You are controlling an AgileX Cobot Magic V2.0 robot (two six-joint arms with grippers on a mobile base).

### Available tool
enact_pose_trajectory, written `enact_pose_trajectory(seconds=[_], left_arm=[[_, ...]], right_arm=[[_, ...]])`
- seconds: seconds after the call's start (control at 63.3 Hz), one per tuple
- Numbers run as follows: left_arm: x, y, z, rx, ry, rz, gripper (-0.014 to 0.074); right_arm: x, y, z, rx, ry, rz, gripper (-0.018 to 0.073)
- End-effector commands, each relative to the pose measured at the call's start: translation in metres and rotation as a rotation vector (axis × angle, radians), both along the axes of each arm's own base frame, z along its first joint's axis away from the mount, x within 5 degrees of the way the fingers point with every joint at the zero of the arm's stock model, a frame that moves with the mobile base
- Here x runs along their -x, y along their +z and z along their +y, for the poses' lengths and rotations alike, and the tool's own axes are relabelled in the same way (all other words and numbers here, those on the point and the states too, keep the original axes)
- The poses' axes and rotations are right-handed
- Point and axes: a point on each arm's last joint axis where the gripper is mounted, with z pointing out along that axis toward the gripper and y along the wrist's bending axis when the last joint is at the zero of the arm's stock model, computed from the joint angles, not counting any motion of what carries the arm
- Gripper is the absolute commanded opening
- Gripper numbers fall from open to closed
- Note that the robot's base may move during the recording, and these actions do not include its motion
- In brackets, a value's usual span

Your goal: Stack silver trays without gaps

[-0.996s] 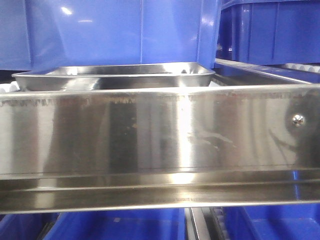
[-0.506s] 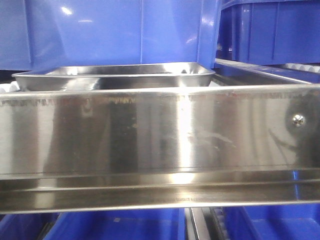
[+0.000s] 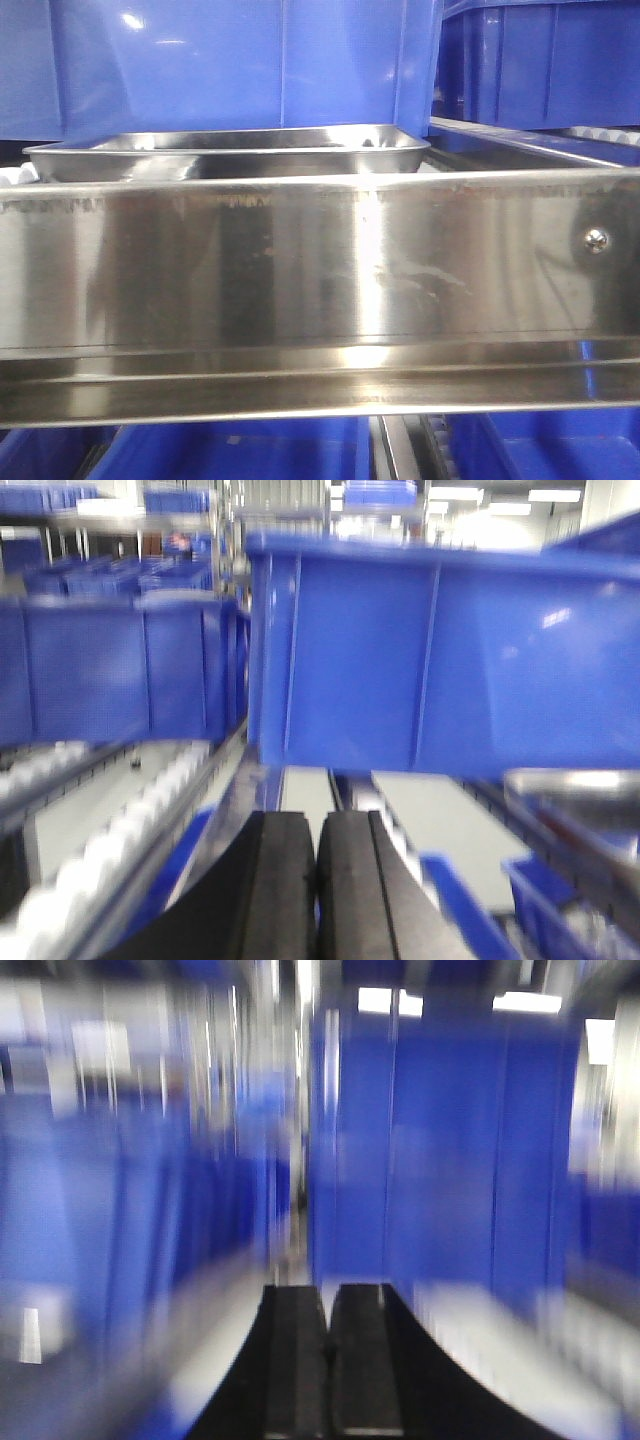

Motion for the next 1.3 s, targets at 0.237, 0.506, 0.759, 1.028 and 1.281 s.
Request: enact_pose_trajectory(seconds=[0.237,0.506,0.759,1.028,1.281], left_arm=[[0.009,0.035,0.000,0.106,-0.020,-0.026,0.0004],[0.010,0.075,0.000,0.094,-0.017,0.168,0.0004],[-0.017,0.113,-0.002,0.089,-0.011,0.398,0.0004],[-0.038,0.120,-0.006,0.157,-0.043,0.479,0.0004],[-0.039,0.122,-0.008,0.202,-0.065,0.467,0.0004]], right_arm=[[0.010,0.027,-0.001,-0.070,0.021,-0.185,-0.0079],[0.016,0.053,0.000,-0.053,0.025,0.080,-0.0079],[0.026,0.064,0.000,-0.032,0.014,0.236,-0.0079],[0.025,0.060,0.010,-0.219,0.151,0.395,-0.0079],[0.029,0.067,0.024,-0.508,0.373,0.394,-0.0079]])
